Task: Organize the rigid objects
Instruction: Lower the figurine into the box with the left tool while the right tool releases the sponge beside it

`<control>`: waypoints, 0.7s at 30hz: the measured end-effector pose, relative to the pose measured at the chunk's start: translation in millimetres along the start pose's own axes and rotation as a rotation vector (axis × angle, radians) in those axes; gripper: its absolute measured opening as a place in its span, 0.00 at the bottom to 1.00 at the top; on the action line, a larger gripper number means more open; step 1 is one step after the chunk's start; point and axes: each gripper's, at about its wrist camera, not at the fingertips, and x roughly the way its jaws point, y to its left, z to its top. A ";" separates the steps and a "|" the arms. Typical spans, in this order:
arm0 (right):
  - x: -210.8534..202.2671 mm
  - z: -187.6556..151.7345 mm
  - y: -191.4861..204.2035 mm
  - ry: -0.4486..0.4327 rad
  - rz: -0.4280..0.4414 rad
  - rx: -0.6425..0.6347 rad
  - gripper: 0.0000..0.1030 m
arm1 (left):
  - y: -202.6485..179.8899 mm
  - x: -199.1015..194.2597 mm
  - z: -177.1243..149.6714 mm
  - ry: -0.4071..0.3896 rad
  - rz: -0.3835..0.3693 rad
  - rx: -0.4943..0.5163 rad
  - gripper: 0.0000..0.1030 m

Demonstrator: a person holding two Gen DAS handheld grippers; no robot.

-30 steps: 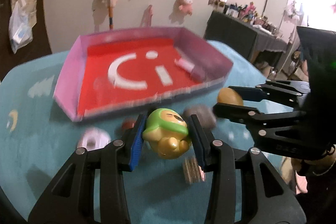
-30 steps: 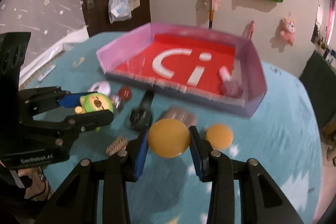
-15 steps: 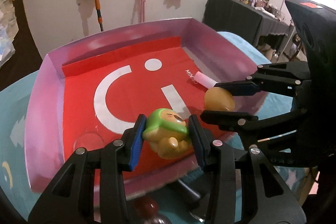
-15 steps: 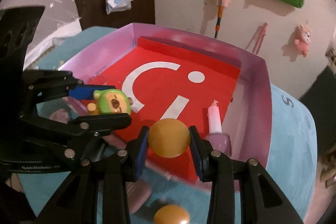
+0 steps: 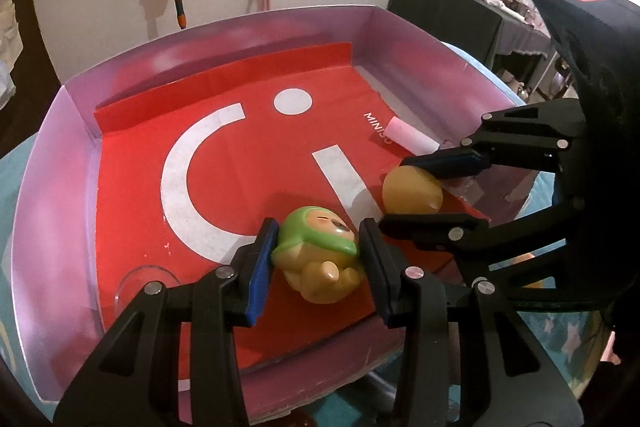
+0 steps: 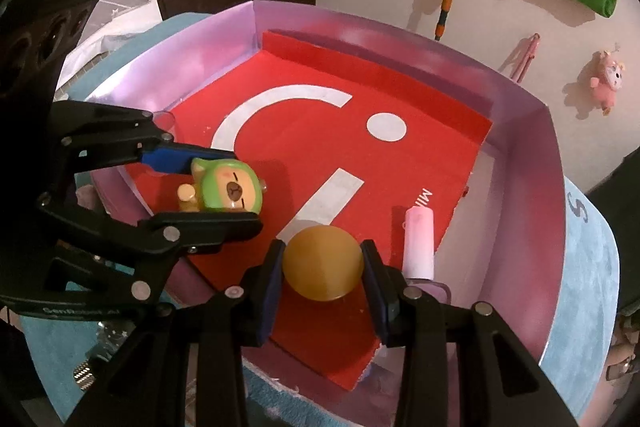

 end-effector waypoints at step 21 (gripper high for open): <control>6.2 3.7 -0.8 0.021 0.003 -0.010 0.42 | 1.3 -1.1 -0.3 -0.007 0.010 -0.007 0.49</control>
